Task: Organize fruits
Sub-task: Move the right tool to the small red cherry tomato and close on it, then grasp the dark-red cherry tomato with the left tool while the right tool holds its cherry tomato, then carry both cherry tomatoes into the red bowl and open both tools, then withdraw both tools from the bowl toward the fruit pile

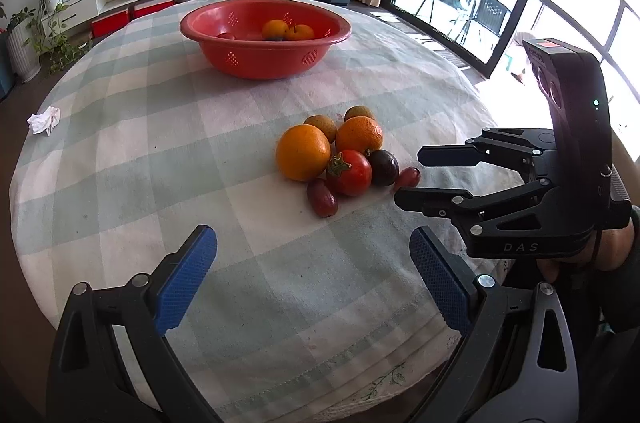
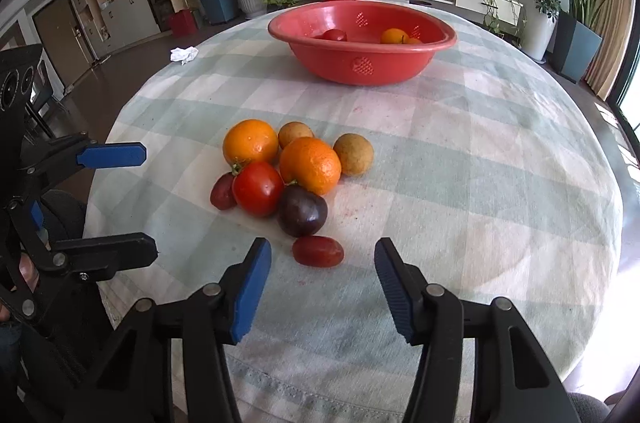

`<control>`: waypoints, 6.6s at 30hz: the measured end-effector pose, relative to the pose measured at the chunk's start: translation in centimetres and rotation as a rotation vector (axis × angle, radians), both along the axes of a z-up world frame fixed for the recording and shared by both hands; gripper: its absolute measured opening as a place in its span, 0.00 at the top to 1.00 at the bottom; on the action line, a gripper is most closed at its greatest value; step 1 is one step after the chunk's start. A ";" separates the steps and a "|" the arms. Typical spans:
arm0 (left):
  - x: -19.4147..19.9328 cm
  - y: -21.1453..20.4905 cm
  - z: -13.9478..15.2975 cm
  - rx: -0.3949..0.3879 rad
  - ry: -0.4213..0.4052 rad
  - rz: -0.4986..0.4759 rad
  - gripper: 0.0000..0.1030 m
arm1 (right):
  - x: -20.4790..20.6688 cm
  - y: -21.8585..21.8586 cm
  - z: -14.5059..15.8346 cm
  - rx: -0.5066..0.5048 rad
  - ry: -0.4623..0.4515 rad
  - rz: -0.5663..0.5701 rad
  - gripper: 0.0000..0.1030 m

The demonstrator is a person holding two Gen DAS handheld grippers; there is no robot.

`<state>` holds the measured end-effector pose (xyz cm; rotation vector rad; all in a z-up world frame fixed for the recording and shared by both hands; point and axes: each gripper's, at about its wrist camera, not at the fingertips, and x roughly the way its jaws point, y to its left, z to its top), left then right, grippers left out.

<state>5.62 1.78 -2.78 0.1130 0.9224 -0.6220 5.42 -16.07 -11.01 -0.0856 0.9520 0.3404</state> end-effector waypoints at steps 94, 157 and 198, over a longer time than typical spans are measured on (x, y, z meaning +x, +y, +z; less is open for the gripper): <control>2.1 -0.8 0.2 0.044 0.030 0.029 0.83 | -0.2 -4.5 3.7 0.171 -0.081 -0.020 0.74; 24.4 -9.6 -0.3 0.344 0.000 -0.135 0.82 | 18.8 -0.2 2.9 -0.014 -0.041 0.017 0.73; 13.0 -0.8 5.5 0.046 -0.079 0.057 0.03 | 12.6 -3.5 8.4 0.272 -0.240 -0.046 0.17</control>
